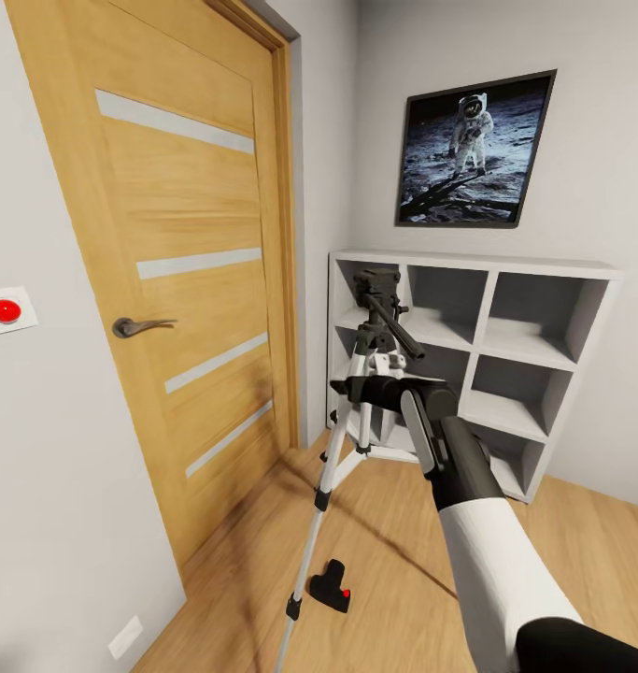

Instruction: Attach the digital camera to the camera tripod in the bedroom.

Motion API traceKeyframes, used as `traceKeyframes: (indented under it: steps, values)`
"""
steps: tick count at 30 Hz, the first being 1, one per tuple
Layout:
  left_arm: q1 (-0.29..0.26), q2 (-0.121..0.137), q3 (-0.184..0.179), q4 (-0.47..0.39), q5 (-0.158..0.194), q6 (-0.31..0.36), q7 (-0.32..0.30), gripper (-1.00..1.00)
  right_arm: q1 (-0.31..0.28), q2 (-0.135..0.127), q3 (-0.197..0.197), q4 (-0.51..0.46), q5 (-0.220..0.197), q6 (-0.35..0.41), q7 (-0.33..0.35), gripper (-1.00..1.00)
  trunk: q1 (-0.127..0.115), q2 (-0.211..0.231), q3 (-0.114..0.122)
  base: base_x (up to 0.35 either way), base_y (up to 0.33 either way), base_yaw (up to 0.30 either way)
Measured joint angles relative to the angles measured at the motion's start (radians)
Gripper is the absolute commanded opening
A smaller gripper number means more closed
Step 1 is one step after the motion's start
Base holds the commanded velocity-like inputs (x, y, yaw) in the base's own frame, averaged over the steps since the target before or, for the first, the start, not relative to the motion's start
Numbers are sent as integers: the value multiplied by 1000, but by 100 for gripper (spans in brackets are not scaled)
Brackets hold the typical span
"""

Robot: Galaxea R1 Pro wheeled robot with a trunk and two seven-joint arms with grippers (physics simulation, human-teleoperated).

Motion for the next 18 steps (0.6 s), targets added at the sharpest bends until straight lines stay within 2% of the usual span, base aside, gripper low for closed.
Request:
traceKeyframes:
  steps: [7,16,18]
  values:
    - [0,0,0,0,0,0,0,100,-2,0,-1,10,-6,-13,-1,100,0,0,0,0,0,0]
    - [0,0,0,0,0,0,0,100,-10,0,0,151,-9,-189,-2,100,0,0,0,0,0,0]
    - [0,0,0,0,0,0,0,100,-11,0,0,162,-9,-205,-2,100,0,0,0,0,0,0]
